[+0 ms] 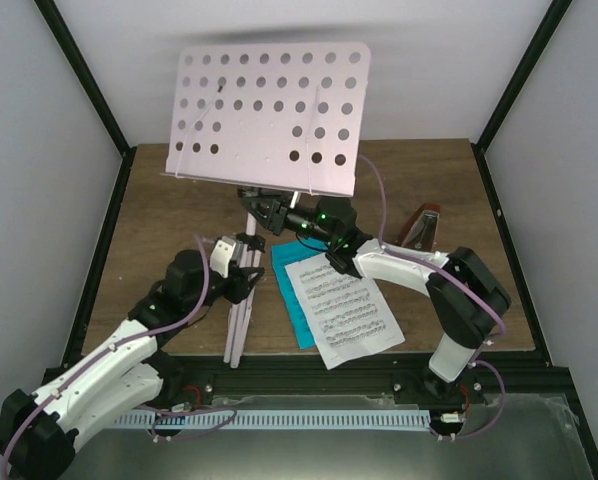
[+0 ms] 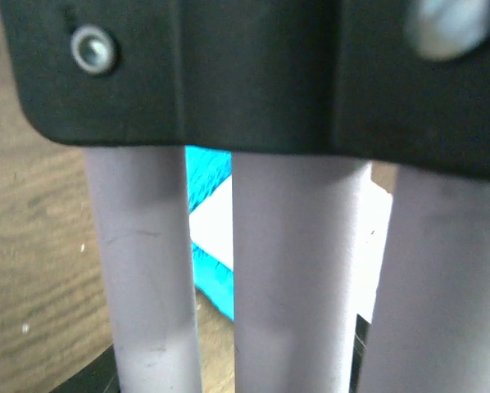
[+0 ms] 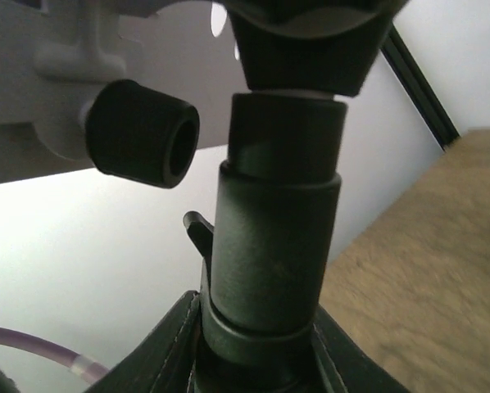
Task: Pack up the instrument practice props
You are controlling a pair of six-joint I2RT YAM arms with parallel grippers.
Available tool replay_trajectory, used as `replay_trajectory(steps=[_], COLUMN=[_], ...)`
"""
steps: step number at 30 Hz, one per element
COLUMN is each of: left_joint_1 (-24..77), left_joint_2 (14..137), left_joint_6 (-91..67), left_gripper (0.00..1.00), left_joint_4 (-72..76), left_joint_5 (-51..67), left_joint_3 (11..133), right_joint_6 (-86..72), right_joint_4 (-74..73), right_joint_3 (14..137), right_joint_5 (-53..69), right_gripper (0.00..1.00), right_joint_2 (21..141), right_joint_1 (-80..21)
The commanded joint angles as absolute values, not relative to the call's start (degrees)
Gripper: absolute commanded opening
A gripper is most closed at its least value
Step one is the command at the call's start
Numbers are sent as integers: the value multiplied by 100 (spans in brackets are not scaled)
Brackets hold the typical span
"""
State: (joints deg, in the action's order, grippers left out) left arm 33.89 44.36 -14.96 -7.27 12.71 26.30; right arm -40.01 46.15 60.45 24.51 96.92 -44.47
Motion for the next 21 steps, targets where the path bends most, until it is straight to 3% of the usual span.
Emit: replay_trajectory(steps=[1, 13, 21], left_joint_1=[3251, 3208, 3073], left_joint_2=[4539, 4869, 5129], left_joint_6=[-2048, -2285, -2377], left_gripper=[0, 0, 0], left_joint_4=[-286, -246, -244], left_joint_5=[1026, 666, 471], left_joint_3=[2940, 2843, 2849], right_joint_6=[-3383, -3350, -3233], right_joint_4=[5078, 5434, 5509], right_joint_3=[5839, 5309, 4933], right_joint_5=[1805, 1972, 1947], right_gripper=[17, 57, 71], right_joint_2=[9955, 10127, 9894], right_joint_1=[-3796, -3639, -3630])
